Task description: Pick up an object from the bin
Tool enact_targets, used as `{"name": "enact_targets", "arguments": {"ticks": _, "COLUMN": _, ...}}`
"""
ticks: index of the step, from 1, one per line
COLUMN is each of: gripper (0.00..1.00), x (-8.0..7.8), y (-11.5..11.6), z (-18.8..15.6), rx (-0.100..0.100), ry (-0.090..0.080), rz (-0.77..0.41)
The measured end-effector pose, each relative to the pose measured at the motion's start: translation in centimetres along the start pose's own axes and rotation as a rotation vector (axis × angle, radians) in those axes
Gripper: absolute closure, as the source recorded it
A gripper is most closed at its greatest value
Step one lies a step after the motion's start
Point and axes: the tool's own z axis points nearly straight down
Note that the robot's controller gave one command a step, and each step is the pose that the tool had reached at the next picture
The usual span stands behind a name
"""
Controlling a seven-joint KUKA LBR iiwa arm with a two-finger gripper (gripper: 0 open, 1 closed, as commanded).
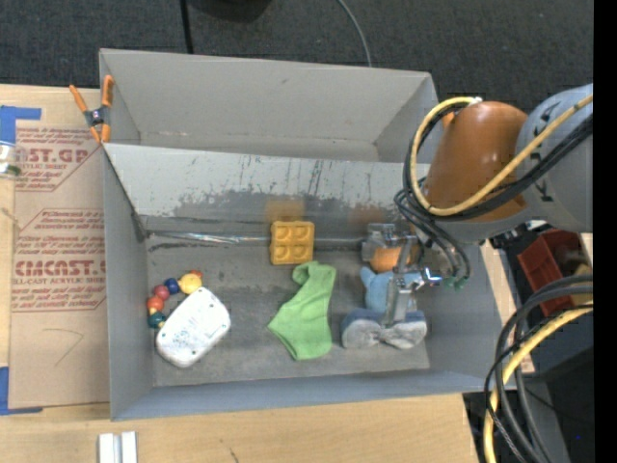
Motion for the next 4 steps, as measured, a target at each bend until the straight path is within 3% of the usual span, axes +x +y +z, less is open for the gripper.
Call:
{"name": "enact_targets", "arguments": {"ticks": 1, "gripper": 0.0, "x": -0.2, "y": 0.0, "z": -0.4, "rx": 0.001, "ry": -0.007, "rz": -0.001}}
{"name": "enact_targets", "arguments": {"ticks": 2, "gripper": 0.0, "x": -0.3, "y": -3.9, "z": 5.0, "rx": -0.002, "ry": -0.002, "rz": -0.116}}
{"name": "enact_targets", "arguments": {"ticks": 3, "gripper": 0.0, "x": -0.5, "y": -5.9, "z": 8.8, "rx": -0.003, "ry": -0.003, "rz": -0.224}}
{"name": "enact_targets", "arguments": {"ticks": 4, "gripper": 0.0, "x": -1.5, "y": -5.8, "z": 8.6, "rx": -0.008, "ry": 0.0, "rz": -0.348}}
